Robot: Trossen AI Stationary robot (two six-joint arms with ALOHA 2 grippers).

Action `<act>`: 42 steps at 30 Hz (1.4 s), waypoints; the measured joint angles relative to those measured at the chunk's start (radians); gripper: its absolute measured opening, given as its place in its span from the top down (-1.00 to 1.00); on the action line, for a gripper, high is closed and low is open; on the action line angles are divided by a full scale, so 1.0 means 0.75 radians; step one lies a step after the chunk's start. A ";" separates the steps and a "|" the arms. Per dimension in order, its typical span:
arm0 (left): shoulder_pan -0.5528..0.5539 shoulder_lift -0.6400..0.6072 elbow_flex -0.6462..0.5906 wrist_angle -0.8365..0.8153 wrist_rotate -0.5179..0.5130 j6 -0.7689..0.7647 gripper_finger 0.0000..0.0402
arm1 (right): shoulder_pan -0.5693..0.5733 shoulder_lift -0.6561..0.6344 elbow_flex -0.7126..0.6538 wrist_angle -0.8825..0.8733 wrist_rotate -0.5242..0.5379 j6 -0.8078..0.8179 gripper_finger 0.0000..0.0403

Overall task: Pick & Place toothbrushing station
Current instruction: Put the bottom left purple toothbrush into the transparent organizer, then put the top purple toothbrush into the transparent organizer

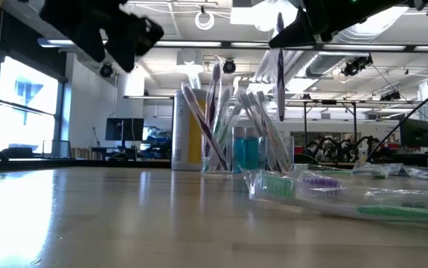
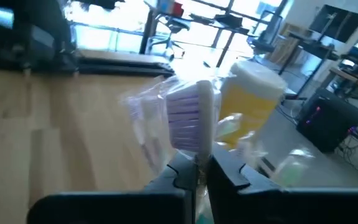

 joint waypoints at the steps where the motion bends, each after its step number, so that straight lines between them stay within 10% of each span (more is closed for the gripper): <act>1: 0.020 -0.010 -0.051 0.073 0.035 -0.002 0.21 | -0.021 -0.020 -0.008 0.007 -0.016 0.000 0.95; 19: 0.172 -0.037 -0.709 1.348 0.145 -0.138 0.21 | -0.486 0.090 -0.186 0.269 -0.355 0.152 0.95; 30: 0.171 -0.037 -0.874 1.579 0.144 -0.187 0.21 | -0.504 0.316 -0.185 0.395 -0.409 0.216 0.91; 42: 0.171 -0.024 -0.884 1.580 0.143 -0.377 0.21 | -0.459 0.169 -0.185 0.291 -0.451 0.369 0.30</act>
